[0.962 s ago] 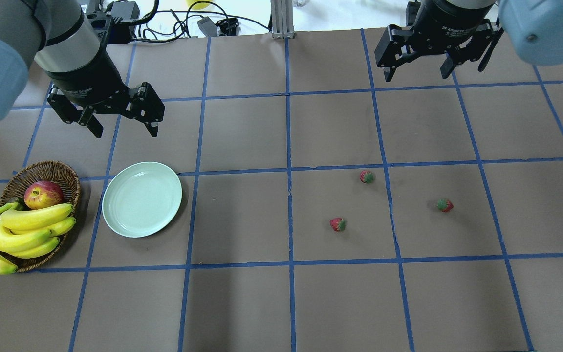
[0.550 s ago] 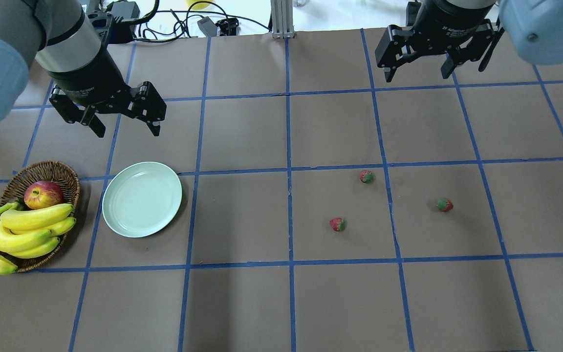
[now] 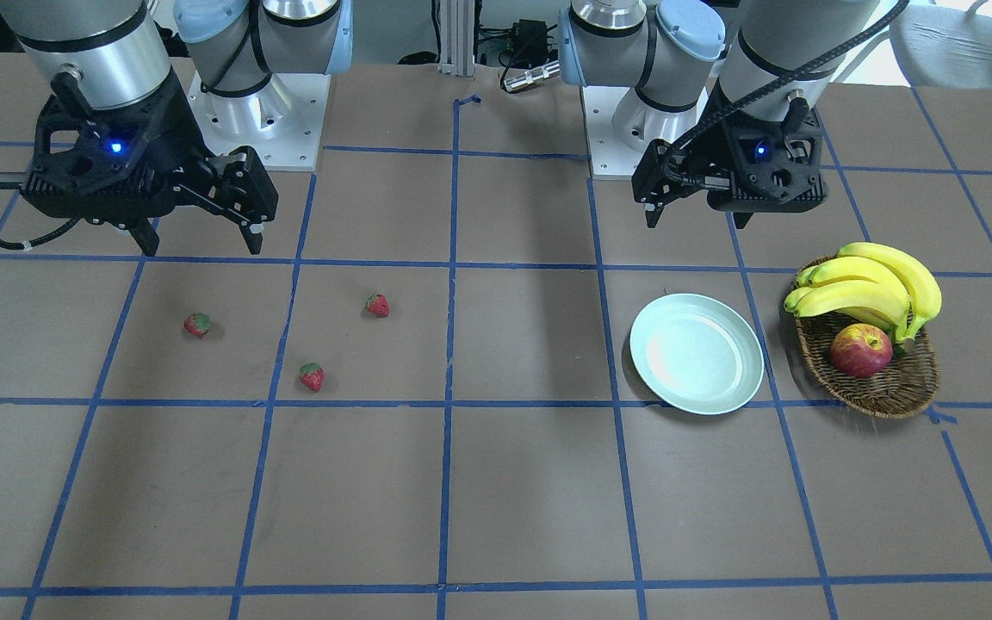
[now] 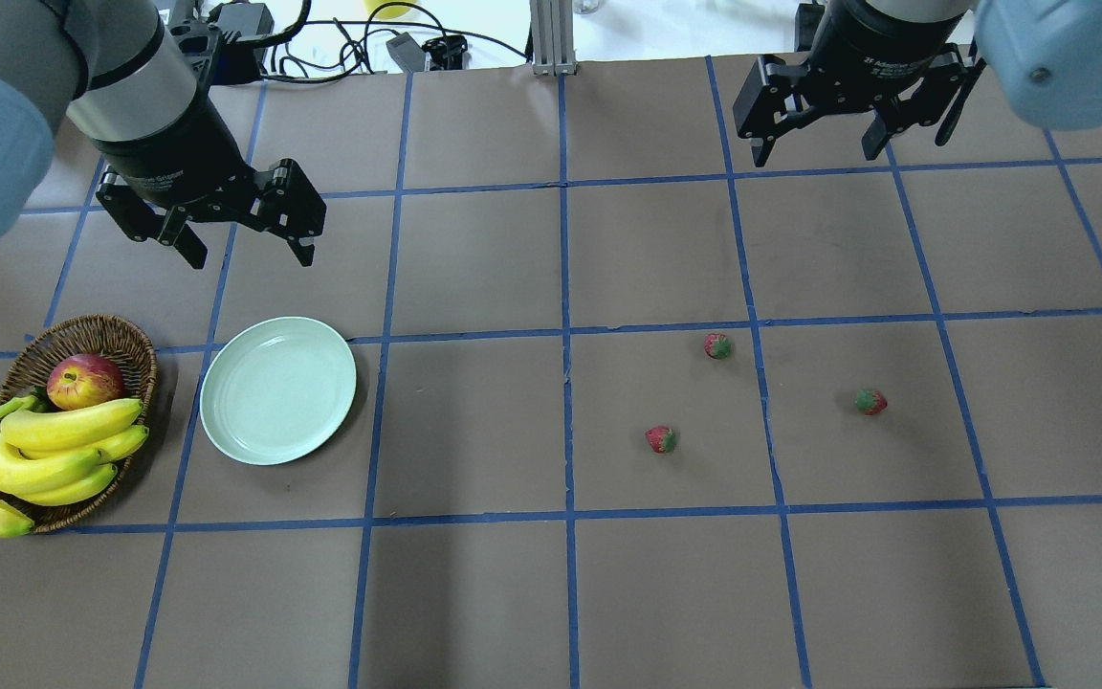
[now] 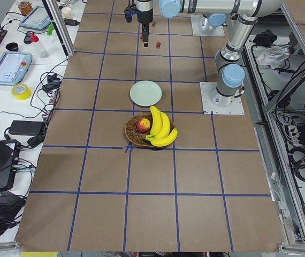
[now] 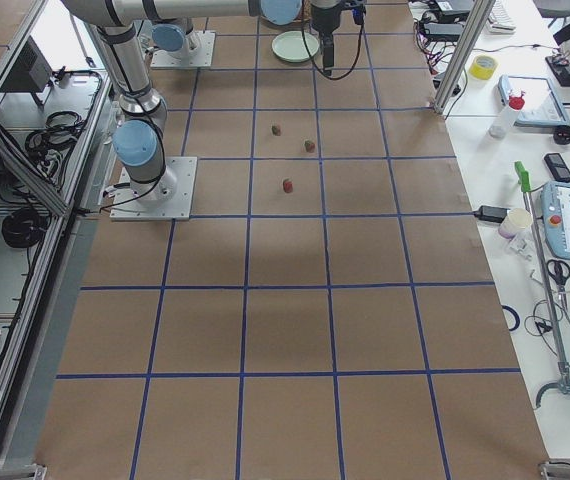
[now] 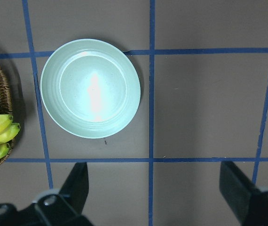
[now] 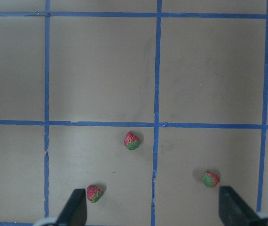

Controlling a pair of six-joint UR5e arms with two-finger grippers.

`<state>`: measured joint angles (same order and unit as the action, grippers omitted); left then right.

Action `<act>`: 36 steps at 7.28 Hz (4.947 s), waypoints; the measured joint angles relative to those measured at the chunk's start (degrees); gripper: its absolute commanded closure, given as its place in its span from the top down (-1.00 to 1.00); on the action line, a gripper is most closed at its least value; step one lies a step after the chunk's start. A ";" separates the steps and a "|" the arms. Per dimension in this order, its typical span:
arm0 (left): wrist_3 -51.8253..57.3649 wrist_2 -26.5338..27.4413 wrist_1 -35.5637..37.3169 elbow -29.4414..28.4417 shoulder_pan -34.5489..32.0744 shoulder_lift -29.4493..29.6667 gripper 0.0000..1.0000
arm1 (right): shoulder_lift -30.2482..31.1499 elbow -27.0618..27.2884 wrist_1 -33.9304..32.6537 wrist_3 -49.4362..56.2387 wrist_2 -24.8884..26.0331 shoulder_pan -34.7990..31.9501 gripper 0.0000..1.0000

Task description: Collect all strawberries into plate

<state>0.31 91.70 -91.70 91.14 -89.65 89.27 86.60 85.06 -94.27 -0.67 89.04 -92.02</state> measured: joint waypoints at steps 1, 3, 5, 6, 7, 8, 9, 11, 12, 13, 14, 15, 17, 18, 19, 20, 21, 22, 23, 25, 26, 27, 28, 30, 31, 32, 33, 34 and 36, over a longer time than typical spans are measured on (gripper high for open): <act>0.05 0.01 0.02 0.00 0.00 -0.03 1.00 | -0.11 0.00 0.09 -0.36 -0.04 -0.03 1.00; 0.08 0.09 -0.16 0.06 0.11 -0.03 1.00 | -1.12 0.62 -0.07 -3.42 -0.54 -0.73 1.00; 0.07 0.26 -0.44 0.19 0.31 0.06 1.00 | -4.47 5.75 -3.74 -10.42 -0.05 -5.04 1.00; 0.05 0.34 -0.64 0.36 0.33 0.04 1.00 | -5.93 10.37 -8.33 -14.21 0.36 -7.60 1.00; 0.05 0.39 -0.79 0.56 0.35 -0.07 1.00 | -6.77 15.94 -14.04 -17.08 0.36 -9.45 1.00; 0.05 0.36 -0.85 0.71 0.29 -0.28 1.00 | -7.49 21.58 -20.29 -19.15 0.07 -10.44 1.00; 0.04 0.28 -0.86 0.87 0.16 -0.42 1.00 | -8.49 26.48 -26.39 -20.36 -0.17 -10.85 1.00; 0.04 0.20 -0.71 0.96 0.09 -0.34 1.00 | -10.67 32.82 -33.70 -20.90 -0.66 -11.07 0.95; 0.04 0.18 -0.64 0.97 0.08 -0.29 1.00 | -11.15 34.27 -34.67 -20.72 -1.29 -11.15 0.69; 0.04 0.14 -0.60 0.97 0.06 -0.26 1.00 | -11.50 35.20 -34.92 -20.56 -1.98 -11.23 -0.04; 0.04 0.09 -0.59 0.97 0.03 -0.22 1.00 | -11.63 35.71 -34.77 -20.45 -2.65 -11.29 -0.68; 0.04 0.07 -0.59 0.97 0.02 -0.19 1.00 | -11.65 35.79 -34.56 -20.38 -3.00 -11.32 -0.79; 0.04 0.06 -0.58 1.00 0.00 -0.16 1.00 | -11.73 35.53 -34.40 -20.25 -3.29 -11.36 -0.82; 0.04 0.08 -0.58 1.01 0.00 -0.16 1.00 | -11.73 35.42 -34.58 -20.20 -3.32 -11.38 -0.82; 0.04 0.10 -0.58 1.03 0.00 -0.15 1.00 | -11.58 35.13 -34.71 -20.18 -3.34 -11.37 -0.81; 0.04 0.08 -0.56 1.03 -0.03 -0.15 1.00 | -11.38 33.87 -34.49 -20.37 -3.56 -11.44 -0.79; 0.02 0.07 -0.55 1.02 -0.06 -0.12 1.00 | -11.45 31.63 -33.85 -21.06 -5.14 -12.19 -0.79; 0.01 0.06 -0.56 1.03 -0.07 -0.10 1.00 | -12.04 29.62 -34.14 -22.37 -8.97 -13.92 -0.77; 0.02 0.08 -0.56 1.04 -0.08 -0.08 1.00 | -13.51 28.03 -36.28 -24.01 -12.68 -16.20 -0.72; 0.04 0.08 -0.48 1.05 -0.09 -0.07 1.00 | -18.33 23.82 -41.94 -27.90 -15.20 -21.38 0.02; 0.04 0.07 -0.48 1.06 -0.09 -0.06 1.00 | -20.26 21.72 -43.05 -28.90 -15.24 -23.04 0.51; 0.04 0.06 -0.53 1.06 -0.09 -0.06 1.00 | -21.30 20.71 -43.42 -29.27 -14.88 -23.89 0.55; 0.04 0.06 -0.55 1.09 -0.09 -0.04 1.00 | -21.69 20.38 -43.40 -29.36 -14.50 -24.25 0.58; 0.04 0.06 -0.52 1.13 -0.09 0.07 1.00 | -21.71 20.00 -43.06 -29.22 -13.46 -24.38 0.89; 0.04 0.08 -0.55 1.14 -0.09 0.09 1.00 | -21.18 19.65 -42.70 -28.51 -11.09 -23.87 0.97; 0.04 0.12 -0.59 1.14 -0.09 0.11 1.00 | -19.81 19.72 -41.80 -26.89 -7.82 -22.03 0.99; 0.04 0.14 -0.64 1.14 -0.09 0.11 1.00 | -17.86 20.01 -39.94 -23.97 -5.13 -18.44 0.99; 0.04 0.14 -0.66 1.14 -0.10 0.11 1.00 | -15.65 20.37 -37.42 -19.75 -3.72 -13.87 0.99; 0.04 0.15 -0.67 1.14 -0.16 0.11 1.00 | -12.85 22.44 -34.30 -11.52 -1.47 -6.02 0.95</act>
<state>0.35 91.85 -92.37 92.28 -89.81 89.38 73.75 107.50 -128.57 -12.18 87.57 -98.04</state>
